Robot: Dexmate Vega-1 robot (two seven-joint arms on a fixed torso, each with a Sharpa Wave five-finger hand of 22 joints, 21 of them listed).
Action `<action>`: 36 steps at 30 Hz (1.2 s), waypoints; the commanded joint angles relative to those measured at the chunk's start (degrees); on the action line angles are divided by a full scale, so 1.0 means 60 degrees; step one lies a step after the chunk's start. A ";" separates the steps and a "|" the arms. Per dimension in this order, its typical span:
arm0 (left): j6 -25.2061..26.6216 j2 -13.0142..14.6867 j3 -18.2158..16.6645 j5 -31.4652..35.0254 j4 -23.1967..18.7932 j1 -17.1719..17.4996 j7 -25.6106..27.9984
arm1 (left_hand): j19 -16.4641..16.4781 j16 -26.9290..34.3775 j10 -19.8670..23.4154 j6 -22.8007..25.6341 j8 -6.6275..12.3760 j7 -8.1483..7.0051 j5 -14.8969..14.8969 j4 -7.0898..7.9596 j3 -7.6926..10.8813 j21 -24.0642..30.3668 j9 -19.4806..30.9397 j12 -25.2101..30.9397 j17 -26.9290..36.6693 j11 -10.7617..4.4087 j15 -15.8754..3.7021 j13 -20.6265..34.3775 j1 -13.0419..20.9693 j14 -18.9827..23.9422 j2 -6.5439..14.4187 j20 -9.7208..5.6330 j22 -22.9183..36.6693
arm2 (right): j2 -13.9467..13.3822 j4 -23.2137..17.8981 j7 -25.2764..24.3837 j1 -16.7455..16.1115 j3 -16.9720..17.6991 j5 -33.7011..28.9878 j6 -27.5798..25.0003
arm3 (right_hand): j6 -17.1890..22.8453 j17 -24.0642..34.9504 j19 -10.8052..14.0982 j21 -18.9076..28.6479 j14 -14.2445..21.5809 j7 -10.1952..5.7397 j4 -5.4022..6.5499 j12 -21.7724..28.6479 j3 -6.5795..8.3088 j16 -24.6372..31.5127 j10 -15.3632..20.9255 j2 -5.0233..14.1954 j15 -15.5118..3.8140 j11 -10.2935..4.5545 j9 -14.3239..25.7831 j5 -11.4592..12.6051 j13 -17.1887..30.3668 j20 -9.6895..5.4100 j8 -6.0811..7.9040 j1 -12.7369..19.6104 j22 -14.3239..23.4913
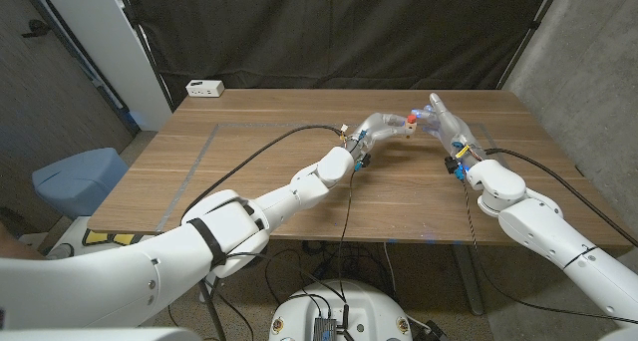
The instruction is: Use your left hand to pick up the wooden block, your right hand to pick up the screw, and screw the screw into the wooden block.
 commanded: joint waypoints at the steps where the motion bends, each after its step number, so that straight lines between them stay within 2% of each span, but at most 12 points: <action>1: -0.0035 -0.0051 0.0002 -0.0049 0.0110 -0.0020 -0.0012 | 0.0051 0.0022 0.0094 0.0786 0.0064 0.0187 0.0071 0.0450 0.0518 0.0037 0.0048 0.0146 0.0054 -0.0068 -0.0851 0.0097 0.0072 0.0114 0.0822 0.0003 0.0038 | 0.0011 -0.0002 -0.0077 0.0040 -0.0058 -0.0033 -0.0040 | 0.0244 0.0023 0.0060 0.0038 0.0035 0.0022 0.0026 0.0076 -0.0035 0.0088 0.0181 0.0043 -0.0042 -0.0002 0.0011 0.0066 0.0017 -0.0006 0.0080 -0.0054 0.0045; 4: -0.0047 -0.0064 0.0008 -0.0046 0.0150 -0.0038 -0.0010 | 0.0053 0.0019 0.0095 0.0784 0.0063 0.0186 0.0072 0.0453 0.0519 0.0038 0.0048 0.0147 0.0053 -0.0068 -0.0851 0.0096 0.0066 0.0112 0.0821 0.0003 0.0038 | 0.0023 -0.0008 -0.0103 0.0031 -0.0052 -0.0003 -0.0064 | 0.0403 0.0019 0.0092 0.0048 0.0055 0.0015 0.0020 0.0081 -0.0031 0.0095 0.0233 0.0053 -0.0062 -0.0066 0.0009 0.0075 0.0016 -0.0012 0.0120 -0.0038 0.0045; 16: -0.0132 -0.0161 0.0030 -0.0070 0.0379 -0.0127 -0.0030 | 0.0053 0.0017 0.0103 0.0799 0.0068 0.0189 0.0071 0.0462 0.0521 0.0038 0.0048 0.0154 0.0055 -0.0066 -0.0839 0.0096 0.0051 0.0105 0.0826 0.0007 0.0039 | 0.0036 -0.0048 -0.0258 -0.0083 0.0023 0.0076 -0.0126 | 0.0730 0.0008 0.0174 0.0066 0.0198 0.0140 0.0001 0.0110 -0.0022 0.0138 0.0442 0.0076 -0.0105 -0.0070 0.0004 0.0098 0.0014 -0.0008 0.0173 0.0009 0.0044; 32: 0.0018 -0.0037 0.0045 -0.0006 0.0079 -0.0029 0.0074 | 0.0054 0.0019 0.0103 0.0807 0.0070 0.0183 0.0077 0.0442 0.0543 0.0038 0.0048 0.0157 0.0055 -0.0066 -0.0845 0.0094 0.0083 0.0110 0.0840 0.0005 0.0039 | 0.0049 -0.0056 -0.0352 -0.0177 0.0041 0.0085 -0.0129 | 0.1032 0.0000 0.0277 0.0083 0.0340 0.0197 -0.0020 0.0136 -0.0011 0.0170 0.0668 0.0097 -0.0145 -0.0018 0.0004 0.0120 0.0013 -0.0016 0.0213 0.0061 0.0043; 36: 0.0021 -0.0047 0.0050 -0.0002 0.0092 -0.0036 0.0061 | 0.0051 0.0017 0.0097 0.0800 0.0067 0.0184 0.0077 0.0444 0.0544 0.0037 0.0048 0.0156 0.0057 -0.0067 -0.0840 0.0097 0.0080 0.0101 0.0844 0.0009 0.0039 | 0.0050 -0.0101 -0.0438 -0.0233 0.0072 0.0070 -0.0136 | 0.1141 -0.0003 0.0322 0.0089 0.0395 0.0177 -0.0029 0.0145 -0.0004 0.0181 0.0758 0.0107 -0.0161 -0.0077 0.0003 0.0127 0.0012 -0.0022 0.0224 0.0085 0.0042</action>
